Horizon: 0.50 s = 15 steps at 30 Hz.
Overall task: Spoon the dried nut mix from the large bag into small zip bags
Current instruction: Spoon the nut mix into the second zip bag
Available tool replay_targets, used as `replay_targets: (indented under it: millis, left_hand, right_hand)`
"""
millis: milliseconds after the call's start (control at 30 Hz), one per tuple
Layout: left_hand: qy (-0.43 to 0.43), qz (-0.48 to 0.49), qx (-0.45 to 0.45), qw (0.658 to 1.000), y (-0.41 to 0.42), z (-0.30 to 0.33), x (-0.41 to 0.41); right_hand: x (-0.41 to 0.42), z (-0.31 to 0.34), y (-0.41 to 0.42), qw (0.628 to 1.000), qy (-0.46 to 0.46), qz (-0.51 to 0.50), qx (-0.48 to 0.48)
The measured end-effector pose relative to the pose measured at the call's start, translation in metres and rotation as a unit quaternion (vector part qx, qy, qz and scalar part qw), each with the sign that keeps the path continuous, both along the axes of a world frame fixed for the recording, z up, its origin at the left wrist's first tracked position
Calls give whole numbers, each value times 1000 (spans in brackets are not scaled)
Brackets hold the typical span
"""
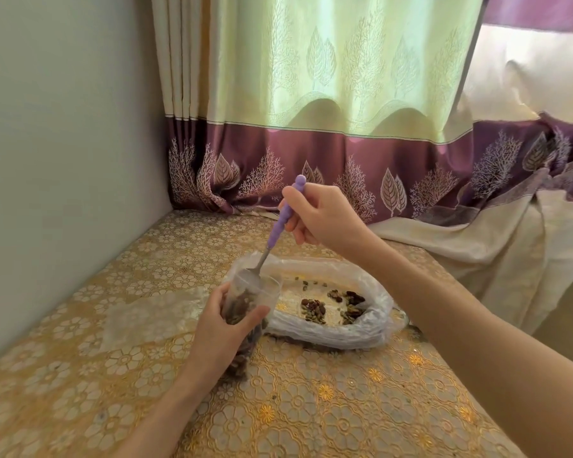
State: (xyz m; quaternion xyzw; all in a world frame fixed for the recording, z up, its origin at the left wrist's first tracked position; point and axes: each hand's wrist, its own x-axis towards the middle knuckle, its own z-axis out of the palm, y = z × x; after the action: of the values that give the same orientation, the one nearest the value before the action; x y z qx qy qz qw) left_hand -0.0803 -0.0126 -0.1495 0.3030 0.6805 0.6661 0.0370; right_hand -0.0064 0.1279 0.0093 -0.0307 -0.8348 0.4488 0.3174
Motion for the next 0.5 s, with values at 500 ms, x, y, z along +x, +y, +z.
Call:
replay_targets:
  millis: [500]
  left_hand:
    - [44, 31, 17, 998, -3, 3, 3]
  right_hand:
    - [22, -23, 72, 971, 10, -146, -187]
